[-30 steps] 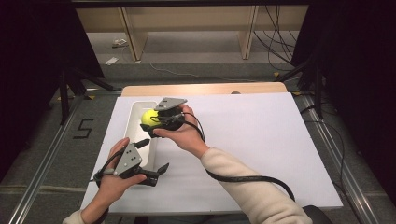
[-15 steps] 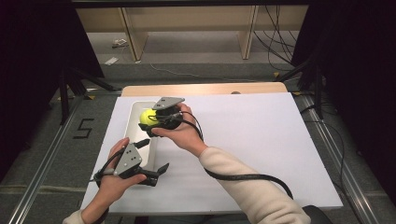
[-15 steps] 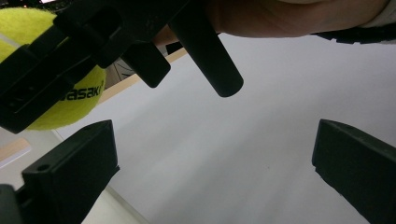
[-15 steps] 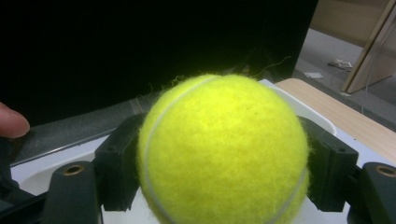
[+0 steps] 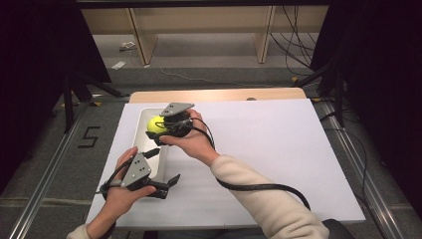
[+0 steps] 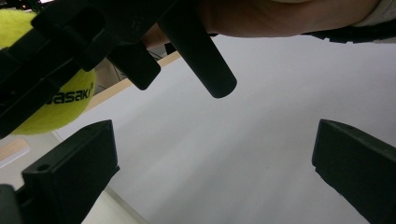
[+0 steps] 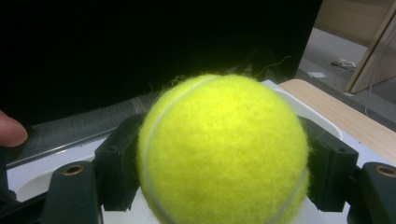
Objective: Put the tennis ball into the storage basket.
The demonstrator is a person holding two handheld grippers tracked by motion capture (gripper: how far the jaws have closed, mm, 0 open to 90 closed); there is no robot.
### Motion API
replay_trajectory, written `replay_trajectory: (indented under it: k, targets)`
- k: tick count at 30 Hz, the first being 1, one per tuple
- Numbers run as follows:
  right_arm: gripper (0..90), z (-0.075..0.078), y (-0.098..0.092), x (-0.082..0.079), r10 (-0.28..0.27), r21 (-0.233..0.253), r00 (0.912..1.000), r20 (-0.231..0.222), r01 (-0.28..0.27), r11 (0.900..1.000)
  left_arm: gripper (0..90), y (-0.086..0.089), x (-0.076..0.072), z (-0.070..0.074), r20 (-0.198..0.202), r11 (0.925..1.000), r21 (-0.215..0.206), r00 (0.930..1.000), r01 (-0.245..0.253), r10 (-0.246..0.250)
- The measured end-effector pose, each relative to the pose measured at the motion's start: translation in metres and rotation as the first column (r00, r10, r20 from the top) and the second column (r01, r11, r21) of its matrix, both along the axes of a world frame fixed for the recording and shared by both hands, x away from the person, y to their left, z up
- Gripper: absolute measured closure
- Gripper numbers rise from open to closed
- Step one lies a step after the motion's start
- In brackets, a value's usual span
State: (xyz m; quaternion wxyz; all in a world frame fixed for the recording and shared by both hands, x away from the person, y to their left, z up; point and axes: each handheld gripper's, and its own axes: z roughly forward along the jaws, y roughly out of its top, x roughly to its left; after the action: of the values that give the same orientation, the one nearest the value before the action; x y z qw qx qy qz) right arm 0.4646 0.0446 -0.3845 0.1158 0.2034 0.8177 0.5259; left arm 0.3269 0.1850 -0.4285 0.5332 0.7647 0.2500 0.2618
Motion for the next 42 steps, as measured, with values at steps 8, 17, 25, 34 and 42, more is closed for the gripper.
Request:
replay_trajectory:
  k: [8,17,25,34,42]
  targets:
    - [26.7,0.0,0.002,0.001,0.004,0.001,1.0,-0.003,-0.004,1.0,0.0,0.0,0.0,0.0,0.002,1.0,0.001,1.0,0.003,-0.003]
    - [26.7,0.003,0.006,0.002,0.007,0.002,1.0,0.0,-0.007,1.0,0.0,0.0,0.0,0.0,0.003,1.0,0.0,1.0,0.002,-0.002]
    - [26.7,0.003,0.01,0.004,0.017,-0.003,0.9998,-0.003,-0.017,1.0,0.0,0.0,0.0,0.0,0.003,1.0,0.002,1.0,0.004,-0.004]
    - [26.7,0.002,0.019,0.009,0.035,-0.011,0.9993,-0.017,-0.035,0.999,0.0,0.0,0.0,0.0,0.004,1.0,0.004,1.0,0.004,-0.004]
    - [26.6,-0.001,0.026,0.016,0.043,-0.021,0.9982,-0.042,-0.044,0.999,0.0,0.0,-0.001,0.0,0.003,1.0,0.006,1.0,0.008,-0.008]
